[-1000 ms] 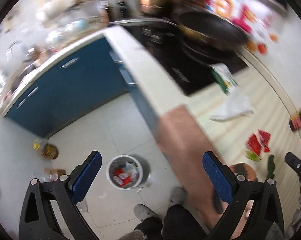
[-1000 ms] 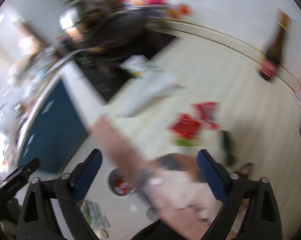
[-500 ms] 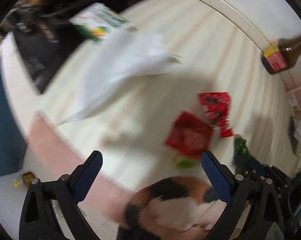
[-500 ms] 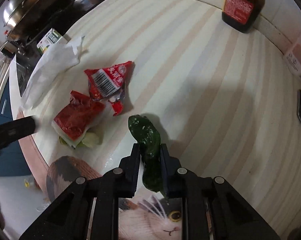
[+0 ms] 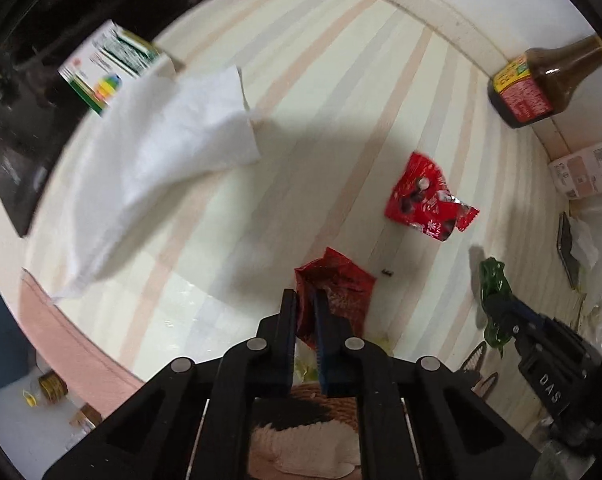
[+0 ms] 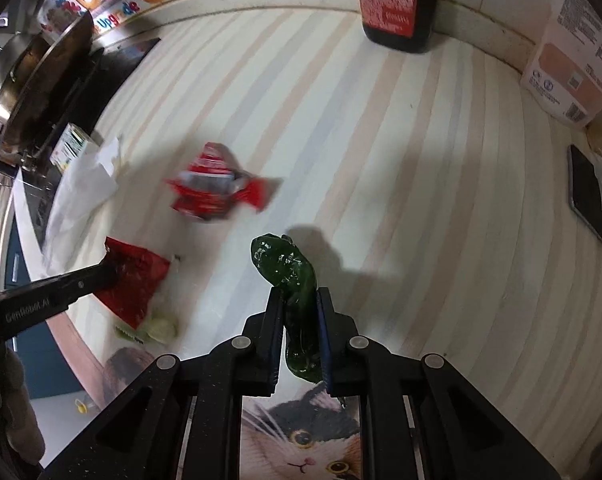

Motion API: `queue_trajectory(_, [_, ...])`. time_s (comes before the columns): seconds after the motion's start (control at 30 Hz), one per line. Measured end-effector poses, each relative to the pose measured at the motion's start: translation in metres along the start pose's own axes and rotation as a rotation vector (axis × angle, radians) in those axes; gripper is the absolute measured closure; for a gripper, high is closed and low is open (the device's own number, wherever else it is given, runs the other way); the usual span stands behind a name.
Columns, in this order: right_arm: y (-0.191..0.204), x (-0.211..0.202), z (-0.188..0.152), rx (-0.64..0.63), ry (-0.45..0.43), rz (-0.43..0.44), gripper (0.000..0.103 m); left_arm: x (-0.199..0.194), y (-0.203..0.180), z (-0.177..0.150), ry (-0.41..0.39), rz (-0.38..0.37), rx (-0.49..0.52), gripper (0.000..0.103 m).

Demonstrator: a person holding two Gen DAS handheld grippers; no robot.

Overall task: Collect trash
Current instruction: 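Grasp the red wrapper with left tool while right tool grasps green pepper, then carry wrapper and pepper to the white bin and open both tools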

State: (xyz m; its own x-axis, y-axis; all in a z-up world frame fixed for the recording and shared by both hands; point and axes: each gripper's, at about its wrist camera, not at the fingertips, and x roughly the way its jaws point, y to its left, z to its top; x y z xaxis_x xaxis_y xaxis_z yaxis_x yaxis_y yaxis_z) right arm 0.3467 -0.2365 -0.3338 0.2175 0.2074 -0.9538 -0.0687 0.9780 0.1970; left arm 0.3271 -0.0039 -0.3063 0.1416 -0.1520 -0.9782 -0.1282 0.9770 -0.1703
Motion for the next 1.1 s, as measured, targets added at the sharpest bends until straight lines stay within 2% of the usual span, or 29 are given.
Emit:
queue_trajectory(0.17, [0.017,-0.023,-0.001,-0.030,-0.052,0.027,0.087,-0.045,0.008,-0.015,-0.115,0.042,-0.014,0.099])
queue_trajectory(0.3, [0.043,-0.041,0.000,-0.073,-0.098,0.038,0.088,-0.075,0.036,-0.033,-0.176,0.043,-0.053,0.100])
queue_trajectory(0.4, [0.069,-0.050,-0.003,-0.117,-0.120,0.054,0.088,-0.091,0.052,-0.036,-0.220,0.053,-0.086,0.100])
queue_trajectory(0.6, [0.143,-0.065,-0.025,-0.239,-0.123,0.129,0.088,-0.131,0.104,-0.076,-0.304,0.072,-0.204,0.100])
queue_trajectory(0.77, [0.213,-0.056,-0.060,-0.358,-0.088,0.201,0.088,-0.152,0.177,-0.134,-0.334,0.102,-0.362,0.100])
queue_trajectory(0.9, [0.279,-0.033,-0.105,-0.480,-0.015,0.269,0.088,-0.146,0.245,-0.192,-0.320,0.117,-0.529,0.100])
queue_trajectory(1.0, [0.325,-0.002,-0.143,-0.562,0.050,0.310,0.088,-0.125,0.296,-0.240,-0.287,0.124,-0.659,0.100])
queue_trajectory(1.1, [0.363,0.038,-0.182,-0.625,0.109,0.329,0.088,-0.087,0.342,-0.286,-0.231,0.111,-0.783,0.100])
